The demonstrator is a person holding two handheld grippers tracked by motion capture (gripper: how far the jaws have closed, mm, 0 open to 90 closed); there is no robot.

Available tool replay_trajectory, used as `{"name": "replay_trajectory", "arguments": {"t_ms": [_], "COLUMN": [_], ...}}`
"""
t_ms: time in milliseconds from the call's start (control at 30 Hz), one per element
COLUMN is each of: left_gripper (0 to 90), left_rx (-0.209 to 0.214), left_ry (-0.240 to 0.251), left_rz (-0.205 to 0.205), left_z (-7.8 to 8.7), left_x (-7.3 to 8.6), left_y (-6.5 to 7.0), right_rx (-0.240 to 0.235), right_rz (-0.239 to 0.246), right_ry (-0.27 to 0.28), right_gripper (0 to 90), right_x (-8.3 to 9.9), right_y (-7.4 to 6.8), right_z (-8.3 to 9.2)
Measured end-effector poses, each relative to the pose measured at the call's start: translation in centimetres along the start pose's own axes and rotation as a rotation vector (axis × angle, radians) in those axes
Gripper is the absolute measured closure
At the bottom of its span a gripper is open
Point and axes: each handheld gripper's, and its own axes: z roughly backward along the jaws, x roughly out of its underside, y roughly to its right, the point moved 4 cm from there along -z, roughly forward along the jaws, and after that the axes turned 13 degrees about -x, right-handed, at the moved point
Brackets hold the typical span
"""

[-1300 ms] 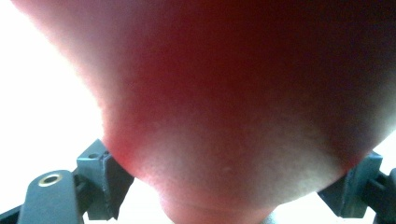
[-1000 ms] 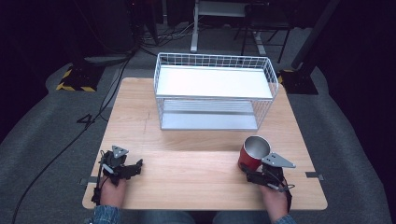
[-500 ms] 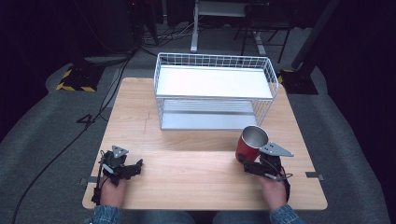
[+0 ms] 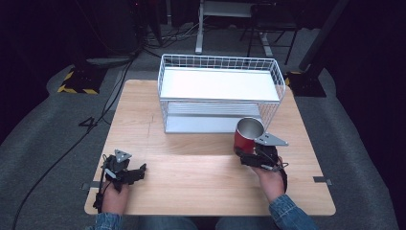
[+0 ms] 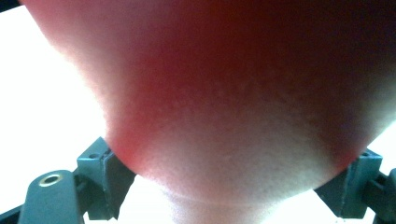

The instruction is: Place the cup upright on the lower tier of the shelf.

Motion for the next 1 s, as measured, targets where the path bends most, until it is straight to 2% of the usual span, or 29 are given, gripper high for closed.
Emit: {"name": "replay_trajectory", "arguments": {"t_ms": [400, 567, 800, 1000], "left_gripper": [13.5, 13.4, 13.4, 13.4], "left_rx": [-0.005, -0.002, -0.002, -0.002], "left_ry": [0.0, 0.001, 0.001, 0.002], "left_rz": [0.0, -0.001, -0.006, -0.006], "left_z": [0.0, 0.0, -0.1, -0.2], "left_x": [0.0, 0.0, -0.2, -0.2], "left_y": [0.0, 0.1, 0.1, 0.1], "right_rx": [-0.015, -0.01, 0.001, 0.014], "right_rz": [-0.034, -0.029, -0.053, -0.042], "right_ry": [0.0, -0.011, -0.019, -0.032], "right_gripper": [18.3, 18.3, 18.3, 18.2], "right_x": [-1.7, -2.2, -2.9, -3.5], "right_y": [0.4, 0.6, 1.2, 1.3], "right_z": [-2.1, -3.0, -4.3, -5.6]}}
